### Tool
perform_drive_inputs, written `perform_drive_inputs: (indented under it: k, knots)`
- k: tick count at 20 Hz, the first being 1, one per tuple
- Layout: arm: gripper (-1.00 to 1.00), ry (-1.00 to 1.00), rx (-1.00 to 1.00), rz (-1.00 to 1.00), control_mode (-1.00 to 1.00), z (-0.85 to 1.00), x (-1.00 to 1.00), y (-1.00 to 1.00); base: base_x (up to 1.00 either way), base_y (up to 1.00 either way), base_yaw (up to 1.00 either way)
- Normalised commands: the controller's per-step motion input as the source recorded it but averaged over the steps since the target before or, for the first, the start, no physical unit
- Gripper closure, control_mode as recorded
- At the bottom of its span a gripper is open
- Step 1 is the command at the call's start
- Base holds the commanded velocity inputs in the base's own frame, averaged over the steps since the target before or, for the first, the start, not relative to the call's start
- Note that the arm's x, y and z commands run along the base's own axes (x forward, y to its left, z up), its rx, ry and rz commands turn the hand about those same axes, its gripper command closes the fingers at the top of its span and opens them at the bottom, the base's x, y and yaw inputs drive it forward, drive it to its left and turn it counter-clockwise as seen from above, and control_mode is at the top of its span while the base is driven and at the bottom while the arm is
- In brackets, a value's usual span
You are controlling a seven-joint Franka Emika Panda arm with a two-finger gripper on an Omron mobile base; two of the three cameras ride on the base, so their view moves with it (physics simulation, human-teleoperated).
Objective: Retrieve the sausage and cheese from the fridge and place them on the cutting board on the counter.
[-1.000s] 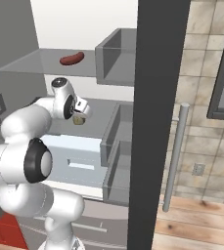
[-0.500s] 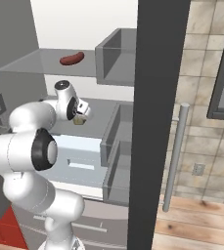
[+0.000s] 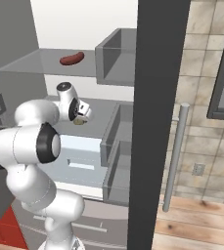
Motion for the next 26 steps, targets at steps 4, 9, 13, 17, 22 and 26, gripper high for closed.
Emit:
perform_drive_inputs:
  k: [4,9,13,17,22,26]
  knots:
    - [-1.00,0.05,0.00,0.00,-1.00,-0.10,0.09,0.01,0.00,0.00,0.00]
    - [1.00,0.01,0.00,0.00,-1.00,0.00,0.00,0.00,0.00,0.00,0.00]
    - [1.00,0.00,0.00,0.00,-1.00,0.00,0.00,0.00,0.00,0.00,0.00]
    - [1.00,0.00,0.00,0.00,-1.00,0.00,0.00,0.00,0.00,0.00,0.00]
    - [1.00,-0.06,-0.01,0.00,-1.00,0.09,-0.44,0.02,0.00,0.00,0.00]
    - [1.00,-0.03,-0.02,0.01,-1.00,0.39,-0.69,0.00,0.00,0.00,0.00]
